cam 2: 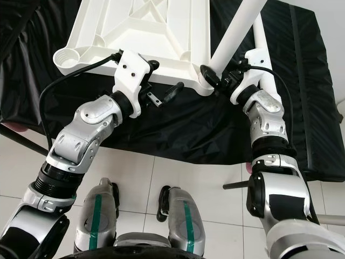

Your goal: Building children table

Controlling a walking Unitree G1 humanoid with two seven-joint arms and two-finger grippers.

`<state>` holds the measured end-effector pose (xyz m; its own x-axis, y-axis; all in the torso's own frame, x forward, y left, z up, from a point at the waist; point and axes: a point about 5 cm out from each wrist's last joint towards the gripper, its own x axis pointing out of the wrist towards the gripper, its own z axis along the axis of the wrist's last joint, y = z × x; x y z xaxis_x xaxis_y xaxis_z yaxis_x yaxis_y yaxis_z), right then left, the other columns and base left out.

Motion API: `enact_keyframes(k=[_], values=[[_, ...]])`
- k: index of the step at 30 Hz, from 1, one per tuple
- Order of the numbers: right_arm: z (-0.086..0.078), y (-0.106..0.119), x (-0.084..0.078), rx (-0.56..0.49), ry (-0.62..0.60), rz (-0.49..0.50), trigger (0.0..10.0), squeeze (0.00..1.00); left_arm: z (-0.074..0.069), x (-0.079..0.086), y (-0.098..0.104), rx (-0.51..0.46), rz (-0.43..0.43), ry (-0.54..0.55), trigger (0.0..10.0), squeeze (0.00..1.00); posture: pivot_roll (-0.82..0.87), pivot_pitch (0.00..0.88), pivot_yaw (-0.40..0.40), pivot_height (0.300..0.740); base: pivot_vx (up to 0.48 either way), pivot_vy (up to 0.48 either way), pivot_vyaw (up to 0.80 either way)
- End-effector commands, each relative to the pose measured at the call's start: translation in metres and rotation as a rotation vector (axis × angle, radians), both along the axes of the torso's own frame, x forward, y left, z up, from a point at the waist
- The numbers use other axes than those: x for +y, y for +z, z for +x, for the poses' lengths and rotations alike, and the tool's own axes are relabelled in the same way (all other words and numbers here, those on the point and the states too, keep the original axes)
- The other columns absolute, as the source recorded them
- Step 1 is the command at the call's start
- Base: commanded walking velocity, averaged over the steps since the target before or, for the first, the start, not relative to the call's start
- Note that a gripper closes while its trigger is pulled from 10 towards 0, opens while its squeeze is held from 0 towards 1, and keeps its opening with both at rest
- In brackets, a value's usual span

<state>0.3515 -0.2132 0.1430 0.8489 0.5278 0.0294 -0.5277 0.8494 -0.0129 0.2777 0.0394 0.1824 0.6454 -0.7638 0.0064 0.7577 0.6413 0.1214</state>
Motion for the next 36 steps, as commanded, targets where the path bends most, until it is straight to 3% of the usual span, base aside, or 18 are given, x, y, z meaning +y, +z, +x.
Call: enact_keyframes(k=[1,2,3,8,9,11,12,17,18,19,20,28,30,31,36], values=[[0.001,-0.001,-0.003,-0.001,-0.015,0.026,7.7,0.00,-0.003,-0.003,0.001,0.003,0.002,-0.035,10.0,0.00,0.13,0.068,-0.110,0.740,0.000,0.000,0.00],[0.001,-0.001,-0.003,-0.001,-0.015,0.026,7.7,0.00,-0.003,-0.003,0.001,0.003,0.002,-0.035,10.0,0.00,0.13,0.068,-0.110,0.740,0.000,0.000,0.00],[0.003,0.000,-0.002,-0.004,-0.021,0.033,10.0,0.00,-0.003,-0.004,0.001,0.002,0.001,-0.037,10.0,0.00,0.13,0.066,-0.110,0.740,0.000,0.000,0.00],[0.005,0.002,-0.001,-0.012,-0.022,0.034,9.9,0.00,-0.002,-0.004,0.001,0.002,0.002,-0.036,10.0,0.00,0.14,0.067,-0.111,0.740,0.000,0.000,0.00],[0.007,0.002,0.000,-0.014,-0.023,0.036,6.0,0.00,-0.002,-0.004,0.002,0.002,0.002,-0.035,10.0,0.00,0.14,0.067,-0.113,0.740,0.000,0.000,0.00],[0.007,0.002,0.000,-0.014,-0.023,0.036,6.0,0.00,-0.002,-0.004,0.002,0.002,0.002,-0.035,10.0,0.00,0.14,0.067,-0.113,0.740,0.000,0.000,0.00],[0.007,0.002,0.002,-0.013,-0.020,0.039,0.0,0.00,-0.002,-0.004,0.002,0.002,0.002,-0.033,10.0,0.00,0.14,0.068,-0.116,0.740,0.000,0.000,0.00],[0.007,0.000,0.004,-0.008,-0.012,0.042,0.0,0.00,-0.002,-0.004,0.002,0.002,0.001,-0.030,10.0,0.00,0.14,0.070,-0.119,0.740,0.000,0.000,0.00],[0.006,-0.003,0.005,0.002,-0.007,0.040,2.0,0.00,-0.003,-0.004,0.002,0.003,0.000,-0.028,10.0,0.00,0.14,0.072,-0.121,0.740,0.000,0.000,0.00],[0.006,-0.003,0.005,0.002,-0.007,0.040,2.0,0.00,-0.003,-0.004,0.002,0.003,0.000,-0.028,10.0,0.00,0.14,0.072,-0.121,0.740,0.000,0.000,0.00],[0.004,-0.005,0.005,0.010,-0.004,0.037,10.0,0.00,-0.003,-0.004,0.001,0.004,-0.001,-0.027,10.0,0.00,0.14,0.072,-0.122,0.740,0.000,0.000,0.00],[0.001,-0.009,0.006,0.022,-0.020,0.054,10.0,0.00,-0.004,-0.004,0.001,0.007,-0.003,-0.029,10.0,0.00,0.14,0.073,-0.123,0.740,0.000,0.000,0.00],[0.002,-0.009,0.006,0.013,-0.089,0.060,10.0,0.00,-0.005,-0.005,0.001,0.008,-0.005,-0.033,10.0,0.00,0.13,0.072,-0.125,0.740,0.000,0.000,0.00],[0.003,-0.012,0.005,0.017,-0.196,0.059,10.0,0.00,-0.005,-0.007,0.000,0.009,-0.007,-0.037,10.0,0.00,0.13,0.064,-0.133,0.740,0.000,0.000,0.00],[0.002,-0.014,0.008,0.014,-0.242,0.066,10.0,0.00,-0.006,-0.008,-0.001,0.011,-0.008,-0.040,10.0,0.00,0.13,0.060,-0.134,0.740,0.000,0.000,0.00]])
